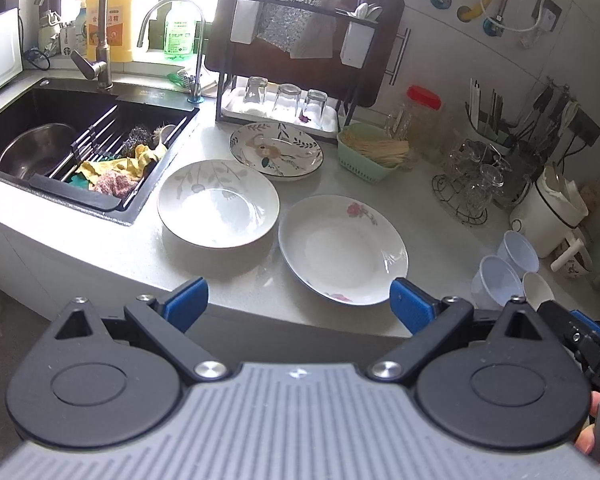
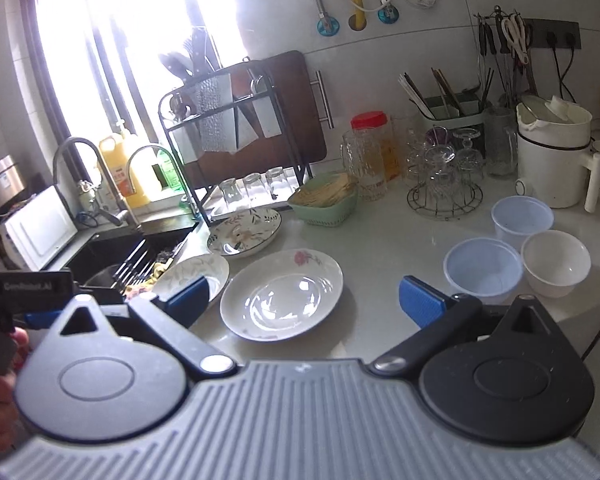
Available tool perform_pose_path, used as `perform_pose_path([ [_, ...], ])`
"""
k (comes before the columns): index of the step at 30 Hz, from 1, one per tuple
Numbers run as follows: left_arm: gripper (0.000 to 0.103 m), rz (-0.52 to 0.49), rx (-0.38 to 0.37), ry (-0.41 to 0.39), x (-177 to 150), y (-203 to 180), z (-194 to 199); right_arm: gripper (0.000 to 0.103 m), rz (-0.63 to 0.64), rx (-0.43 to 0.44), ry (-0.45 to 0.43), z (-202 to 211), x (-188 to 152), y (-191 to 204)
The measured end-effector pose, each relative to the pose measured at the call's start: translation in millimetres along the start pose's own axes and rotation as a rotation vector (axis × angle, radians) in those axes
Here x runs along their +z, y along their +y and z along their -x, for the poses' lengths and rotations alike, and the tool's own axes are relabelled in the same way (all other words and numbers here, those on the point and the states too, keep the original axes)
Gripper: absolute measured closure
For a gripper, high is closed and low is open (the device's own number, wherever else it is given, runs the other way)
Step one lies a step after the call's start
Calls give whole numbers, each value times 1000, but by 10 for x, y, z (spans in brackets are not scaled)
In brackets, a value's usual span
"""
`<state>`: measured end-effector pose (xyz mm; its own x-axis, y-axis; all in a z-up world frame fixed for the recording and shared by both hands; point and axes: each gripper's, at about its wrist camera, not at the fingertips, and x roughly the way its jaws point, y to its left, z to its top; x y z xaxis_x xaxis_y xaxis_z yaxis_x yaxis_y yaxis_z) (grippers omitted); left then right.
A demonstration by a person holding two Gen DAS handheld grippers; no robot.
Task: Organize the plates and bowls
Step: 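Move both tools toward the rim of the white leaf-pattern bowl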
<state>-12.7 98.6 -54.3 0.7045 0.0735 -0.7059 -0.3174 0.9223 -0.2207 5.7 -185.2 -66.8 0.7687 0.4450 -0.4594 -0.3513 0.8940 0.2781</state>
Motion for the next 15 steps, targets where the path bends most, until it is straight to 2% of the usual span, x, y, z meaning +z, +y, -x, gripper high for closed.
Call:
perform_pose_path([
  [3,4,-8,-14,6,188,163,-90,0,-38,-3,37,-165,38,132],
  [8,4,2,-30,19,442,354,-287,0,-110,87,70,-381,92,296],
  [11,4,14,-36,26,555,426,-428,0,-99,57,82,-487,90,401],
  [15,4,18,-55,47,688,525,-644,0,-98,77,131,-661,72,479],
])
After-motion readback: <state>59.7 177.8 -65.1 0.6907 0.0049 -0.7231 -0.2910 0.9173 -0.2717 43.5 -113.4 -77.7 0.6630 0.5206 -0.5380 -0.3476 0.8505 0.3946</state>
